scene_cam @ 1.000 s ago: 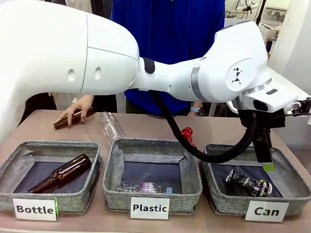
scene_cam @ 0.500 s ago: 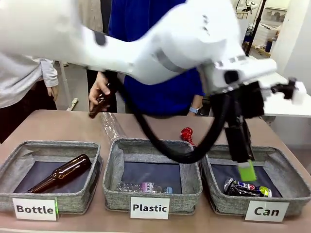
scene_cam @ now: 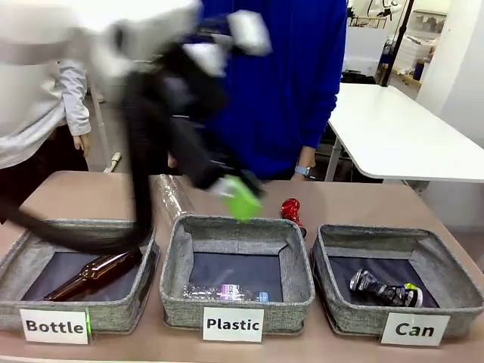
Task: Sort the can waste into the basket.
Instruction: Pick up the can waste from the table and place it in the right Fabric basket.
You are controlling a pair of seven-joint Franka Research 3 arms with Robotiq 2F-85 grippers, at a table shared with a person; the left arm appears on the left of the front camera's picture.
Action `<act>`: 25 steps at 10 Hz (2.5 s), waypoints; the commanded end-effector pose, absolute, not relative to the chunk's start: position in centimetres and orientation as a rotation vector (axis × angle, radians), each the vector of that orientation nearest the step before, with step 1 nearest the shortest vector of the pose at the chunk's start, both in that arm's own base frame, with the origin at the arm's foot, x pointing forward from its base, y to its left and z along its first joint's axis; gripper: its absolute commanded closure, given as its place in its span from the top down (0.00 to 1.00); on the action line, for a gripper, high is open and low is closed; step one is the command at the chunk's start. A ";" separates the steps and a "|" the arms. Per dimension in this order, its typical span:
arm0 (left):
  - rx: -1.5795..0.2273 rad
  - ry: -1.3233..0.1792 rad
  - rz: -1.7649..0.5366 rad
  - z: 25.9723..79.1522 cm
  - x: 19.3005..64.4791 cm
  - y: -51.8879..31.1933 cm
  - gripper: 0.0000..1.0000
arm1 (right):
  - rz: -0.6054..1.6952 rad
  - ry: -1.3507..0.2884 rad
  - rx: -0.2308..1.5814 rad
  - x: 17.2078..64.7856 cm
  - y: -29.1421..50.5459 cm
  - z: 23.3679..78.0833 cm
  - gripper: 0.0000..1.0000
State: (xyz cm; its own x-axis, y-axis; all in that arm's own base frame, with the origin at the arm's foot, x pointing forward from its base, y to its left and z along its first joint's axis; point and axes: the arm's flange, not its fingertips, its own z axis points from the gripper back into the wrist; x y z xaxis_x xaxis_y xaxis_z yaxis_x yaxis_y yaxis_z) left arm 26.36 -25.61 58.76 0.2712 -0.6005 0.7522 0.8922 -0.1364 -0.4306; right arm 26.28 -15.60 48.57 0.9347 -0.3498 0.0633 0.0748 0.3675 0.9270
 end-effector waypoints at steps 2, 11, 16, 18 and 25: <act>-1.113 -0.557 -0.806 57.0 22.4 -4.6 0.98 | -0.115 -0.157 1.169 29.2 -5.6 47.5 1.00; -1.014 -0.475 -0.309 51.8 22.5 15.9 0.98 | -0.026 -0.079 1.194 30.6 -2.5 47.8 1.00; -0.818 -0.733 0.084 57.7 18.6 33.8 0.98 | -0.026 -0.079 1.194 30.6 -2.5 47.8 1.00; -0.850 -0.714 0.032 56.2 18.9 33.0 0.98 | -0.026 -0.079 1.194 30.6 -2.5 47.8 1.00; -1.059 -0.409 -0.356 49.5 31.0 14.5 0.98 | -0.026 -0.079 1.194 30.6 -2.5 47.8 1.00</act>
